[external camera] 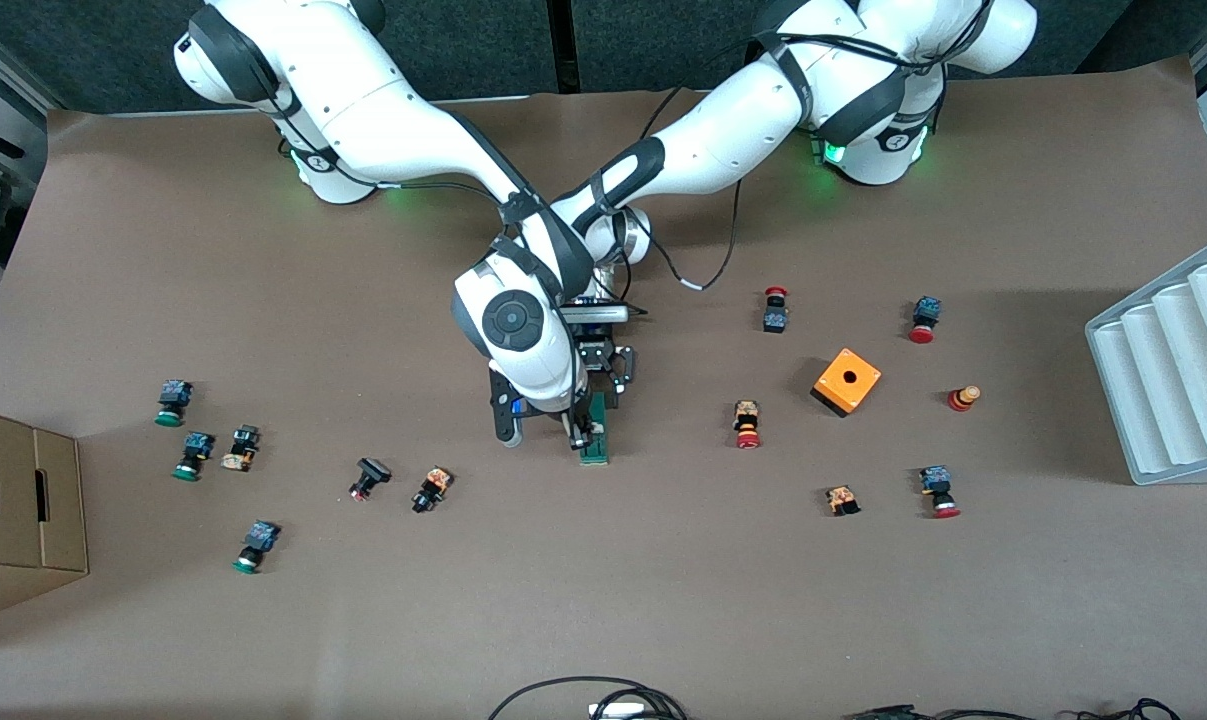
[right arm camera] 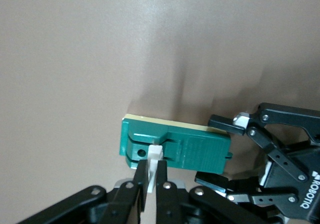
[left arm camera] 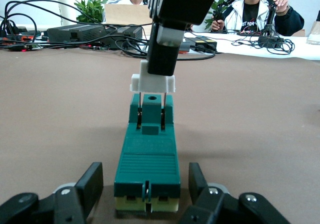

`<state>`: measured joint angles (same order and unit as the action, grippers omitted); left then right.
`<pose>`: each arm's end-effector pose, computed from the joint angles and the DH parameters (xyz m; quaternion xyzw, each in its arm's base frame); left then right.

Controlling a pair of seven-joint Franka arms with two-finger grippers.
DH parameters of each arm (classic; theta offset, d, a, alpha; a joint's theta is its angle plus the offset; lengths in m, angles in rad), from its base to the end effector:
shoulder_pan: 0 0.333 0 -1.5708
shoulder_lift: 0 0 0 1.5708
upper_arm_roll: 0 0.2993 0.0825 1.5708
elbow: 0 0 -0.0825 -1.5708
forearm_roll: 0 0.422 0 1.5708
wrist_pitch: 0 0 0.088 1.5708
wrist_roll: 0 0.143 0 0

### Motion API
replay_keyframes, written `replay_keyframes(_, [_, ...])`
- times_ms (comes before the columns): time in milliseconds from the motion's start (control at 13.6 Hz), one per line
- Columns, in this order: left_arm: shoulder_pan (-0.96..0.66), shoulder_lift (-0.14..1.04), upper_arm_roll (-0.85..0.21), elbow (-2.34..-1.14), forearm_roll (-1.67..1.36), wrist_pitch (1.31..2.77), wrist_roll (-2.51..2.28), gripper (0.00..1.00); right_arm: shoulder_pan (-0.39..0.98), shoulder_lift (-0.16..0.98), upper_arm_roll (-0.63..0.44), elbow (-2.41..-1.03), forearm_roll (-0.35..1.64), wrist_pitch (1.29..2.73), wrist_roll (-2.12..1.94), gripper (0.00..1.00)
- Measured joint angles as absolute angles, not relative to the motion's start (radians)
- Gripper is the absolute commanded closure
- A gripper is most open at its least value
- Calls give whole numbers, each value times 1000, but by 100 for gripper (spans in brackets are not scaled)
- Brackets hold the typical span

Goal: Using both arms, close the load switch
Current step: 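Press the white lever fully down with the right gripper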

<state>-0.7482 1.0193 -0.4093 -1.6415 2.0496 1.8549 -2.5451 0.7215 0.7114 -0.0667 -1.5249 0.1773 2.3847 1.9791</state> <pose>0.3760 -0.5699 0.0081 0.8092 0.0260 0.5869 0.0093 0.5873 0.4656 0.1829 -0.7539 0.6511 0.0241 0.0841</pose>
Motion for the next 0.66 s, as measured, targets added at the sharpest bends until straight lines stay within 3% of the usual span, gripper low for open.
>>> replay_keyframes(664, [-748,1019,-409,-1642,2050,1855,-2545,23,706,755,-67,-1460,178,2383,1979,86])
